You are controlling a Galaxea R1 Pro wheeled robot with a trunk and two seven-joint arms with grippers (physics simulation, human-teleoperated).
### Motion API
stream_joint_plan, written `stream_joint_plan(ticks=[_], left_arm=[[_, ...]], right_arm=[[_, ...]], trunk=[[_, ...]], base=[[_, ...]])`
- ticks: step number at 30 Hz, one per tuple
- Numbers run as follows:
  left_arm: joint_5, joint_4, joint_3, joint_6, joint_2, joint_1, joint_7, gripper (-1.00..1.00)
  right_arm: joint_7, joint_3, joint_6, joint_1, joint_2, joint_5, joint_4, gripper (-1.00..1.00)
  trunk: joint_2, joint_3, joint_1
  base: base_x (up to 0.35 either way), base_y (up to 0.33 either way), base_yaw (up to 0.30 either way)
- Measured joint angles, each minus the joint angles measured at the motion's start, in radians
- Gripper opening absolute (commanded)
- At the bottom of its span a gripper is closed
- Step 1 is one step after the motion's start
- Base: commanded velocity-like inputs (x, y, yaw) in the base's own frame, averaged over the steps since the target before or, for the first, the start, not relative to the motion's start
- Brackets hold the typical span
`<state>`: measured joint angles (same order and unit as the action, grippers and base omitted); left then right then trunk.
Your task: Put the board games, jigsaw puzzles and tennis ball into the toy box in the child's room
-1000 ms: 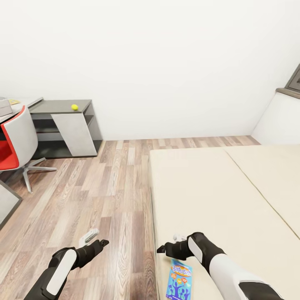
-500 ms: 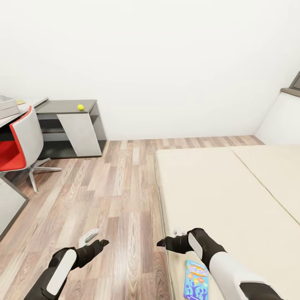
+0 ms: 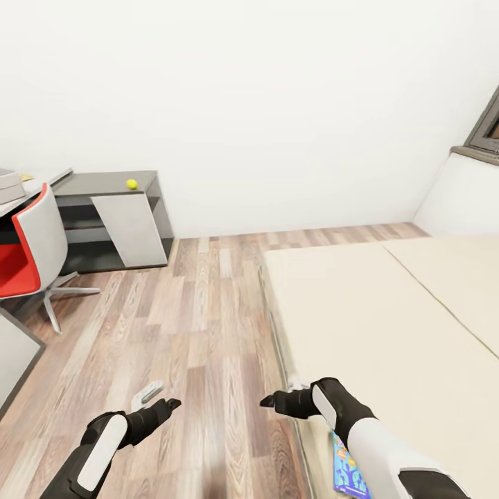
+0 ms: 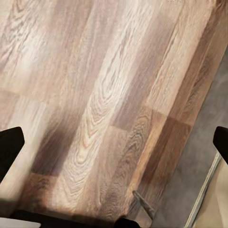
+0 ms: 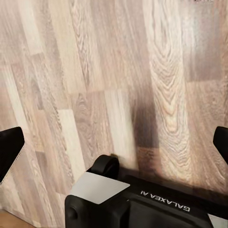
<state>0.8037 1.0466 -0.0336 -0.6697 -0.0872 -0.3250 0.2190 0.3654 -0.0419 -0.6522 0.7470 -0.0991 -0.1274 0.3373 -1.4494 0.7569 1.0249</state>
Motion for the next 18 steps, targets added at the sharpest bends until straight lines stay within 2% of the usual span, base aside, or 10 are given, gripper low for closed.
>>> stream_joint_plan(ticks=[2,3,6,7,9,10,14,15,17,18], left_arm=[[0.0,0.0,0.0,0.0,0.0,0.0,0.0,1.0],[0.0,0.0,0.001,0.0,0.0,0.0,0.0,1.0],[-0.001,0.0,0.001,0.0,0.0,0.0,0.0,1.0],[-0.001,0.0,0.002,0.001,0.0,0.0,0.0,1.0],[-0.002,0.0,0.002,0.001,0.001,0.0,0.0,1.0],[-0.002,0.0,0.002,0.001,0.001,0.0,0.0,1.0],[-0.003,0.0,0.003,0.001,0.001,0.0,0.0,1.0],[-0.003,0.0,0.003,0.001,0.001,0.0,0.0,1.0],[-0.003,-0.001,0.003,0.001,0.002,0.0,0.0,1.0],[-0.003,-0.001,0.003,0.001,0.002,0.0,0.0,1.0]], right_arm=[[0.0,0.0,0.0,0.0,0.001,0.0,0.004,1.0],[0.0,-0.002,0.0,-0.005,0.009,-0.001,0.077,1.0],[0.0,-0.001,0.001,-0.02,0.017,0.001,0.121,1.0],[-0.001,-0.001,-0.001,-0.067,0.034,0.001,0.253,1.0],[-0.002,-0.001,-0.005,-0.109,0.041,0.001,0.353,1.0],[-0.002,-0.001,-0.005,-0.11,0.041,0.001,0.355,1.0],[-0.005,-0.002,-0.018,-0.212,0.047,0.002,0.576,1.0],[-0.005,-0.002,-0.018,-0.212,0.047,0.002,0.578,1.0],[-0.007,-0.003,-0.032,-0.26,0.048,0.002,0.681,1.0],[-0.007,-0.003,-0.032,-0.261,0.048,0.002,0.683,1.0]], trunk=[[0.0,-0.002,0.0],[0.0,-0.003,0.0],[0.0,-0.003,0.0],[0.0,-0.003,0.0],[0.0,-0.003,0.0],[0.0,-0.003,0.0],[0.0,-0.003,0.0],[0.0,-0.003,0.0],[0.0,-0.003,0.0],[0.0,-0.003,0.0]], base=[[0.0,0.289,-0.096],[0.0,0.289,-0.028],[0.0,0.256,-0.087],[0.0,0.151,-0.199],[0.0,0.12,-0.217],[0.0,0.096,-0.231],[0.0,0.059,-0.253],[0.0,0.039,-0.265],[0.0,0.028,-0.272],[0.0,0.016,-0.279]])
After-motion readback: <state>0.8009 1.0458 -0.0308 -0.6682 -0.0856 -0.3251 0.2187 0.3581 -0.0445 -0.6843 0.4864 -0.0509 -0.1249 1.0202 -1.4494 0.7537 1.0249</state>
